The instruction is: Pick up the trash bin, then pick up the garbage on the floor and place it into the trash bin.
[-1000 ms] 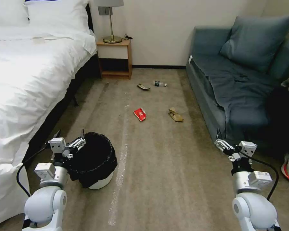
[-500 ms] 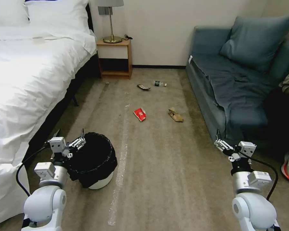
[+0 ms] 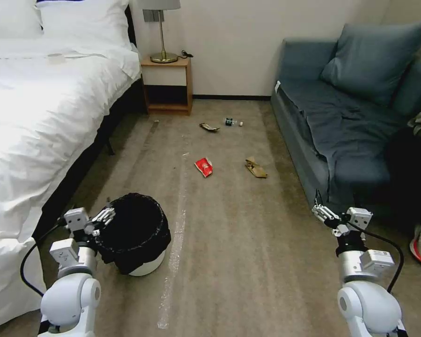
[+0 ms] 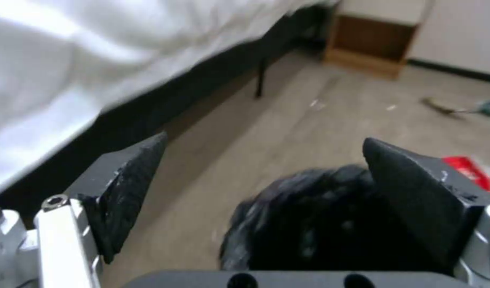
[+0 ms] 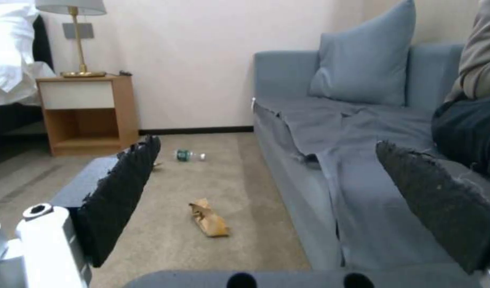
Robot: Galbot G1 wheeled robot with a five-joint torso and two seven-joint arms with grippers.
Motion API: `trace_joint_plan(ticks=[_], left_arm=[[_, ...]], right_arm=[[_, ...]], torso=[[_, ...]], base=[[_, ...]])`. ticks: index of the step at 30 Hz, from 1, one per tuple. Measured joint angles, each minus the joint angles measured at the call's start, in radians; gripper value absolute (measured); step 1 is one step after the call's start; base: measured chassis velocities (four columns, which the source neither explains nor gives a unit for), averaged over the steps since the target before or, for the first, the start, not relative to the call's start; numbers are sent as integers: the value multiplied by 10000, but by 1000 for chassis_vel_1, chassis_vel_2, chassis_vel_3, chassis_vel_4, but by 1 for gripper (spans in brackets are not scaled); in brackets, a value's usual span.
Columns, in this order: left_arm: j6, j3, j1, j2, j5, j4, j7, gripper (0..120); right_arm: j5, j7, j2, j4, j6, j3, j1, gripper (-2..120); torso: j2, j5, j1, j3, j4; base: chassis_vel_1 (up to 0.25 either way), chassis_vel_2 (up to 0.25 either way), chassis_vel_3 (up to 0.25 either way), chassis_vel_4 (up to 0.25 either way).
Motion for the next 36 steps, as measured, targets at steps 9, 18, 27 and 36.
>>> trace_joint_plan(ticks=[9, 18, 27, 36], left_arm=[[714, -34, -609, 53, -2097, 978, -1039, 98], [802, -105, -1038, 59, -2643, 1800, -1126, 98], [901, -126, -1453, 74, -3045, 2563, -997, 96], [1027, -108, -1589, 53, -3421, 3007, -886, 61]], right_arm=[[-210, -12, -19, -39, 130, -116, -123, 100], [-433, -29, 29, -18, 238, -264, -271, 100], [-452, -28, 55, 50, 260, -280, -281, 100], [-478, -27, 105, 52, 428, -289, -366, 100]], torso=[[0, -2, 0, 0, 0], [0, 0, -1, 0, -1], [0, 0, 0, 0, -1], [1, 7, -1, -1, 1]], base=[[0, 0, 0, 0], [0, 0, 0, 0], [0, 0, 0, 0], [0, 0, 0, 0]])
